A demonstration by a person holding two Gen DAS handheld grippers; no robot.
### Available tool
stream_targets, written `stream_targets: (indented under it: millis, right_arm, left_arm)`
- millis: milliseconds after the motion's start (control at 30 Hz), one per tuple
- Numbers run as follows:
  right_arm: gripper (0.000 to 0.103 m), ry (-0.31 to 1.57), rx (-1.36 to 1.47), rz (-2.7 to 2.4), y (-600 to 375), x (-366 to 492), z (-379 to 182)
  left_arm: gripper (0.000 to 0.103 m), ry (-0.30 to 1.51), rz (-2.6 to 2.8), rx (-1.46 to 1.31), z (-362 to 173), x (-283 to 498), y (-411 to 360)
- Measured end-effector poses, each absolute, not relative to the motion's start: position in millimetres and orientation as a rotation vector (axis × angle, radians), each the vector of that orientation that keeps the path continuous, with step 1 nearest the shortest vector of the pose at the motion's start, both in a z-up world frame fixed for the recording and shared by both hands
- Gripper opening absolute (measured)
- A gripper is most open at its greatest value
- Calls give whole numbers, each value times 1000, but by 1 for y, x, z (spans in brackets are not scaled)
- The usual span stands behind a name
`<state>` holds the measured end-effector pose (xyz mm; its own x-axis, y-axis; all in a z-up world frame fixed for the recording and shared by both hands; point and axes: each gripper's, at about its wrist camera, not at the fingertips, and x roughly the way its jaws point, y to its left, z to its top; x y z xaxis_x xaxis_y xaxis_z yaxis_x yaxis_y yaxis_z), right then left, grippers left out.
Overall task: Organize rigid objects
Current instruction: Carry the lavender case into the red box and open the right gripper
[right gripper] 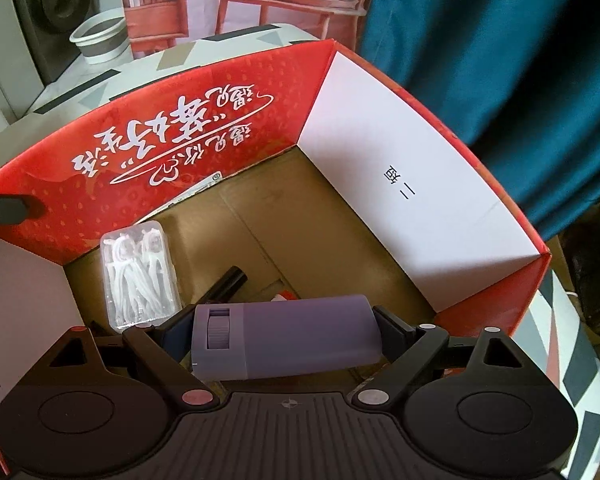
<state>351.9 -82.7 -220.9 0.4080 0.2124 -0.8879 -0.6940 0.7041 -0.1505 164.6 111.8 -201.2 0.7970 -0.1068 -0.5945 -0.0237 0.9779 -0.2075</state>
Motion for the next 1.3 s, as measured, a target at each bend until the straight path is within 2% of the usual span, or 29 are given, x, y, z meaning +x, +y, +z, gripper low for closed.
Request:
stream_targets:
  millis: [1100,1300]
  right_arm:
    - [88,920,-743,640,-97,337,-225]
    - [97,866,-687,617,-103,330,-210]
  left_arm:
    - [13,650,-43,-210,-201,166,111]
    - [13,633,-46,-210,-197,165,111]
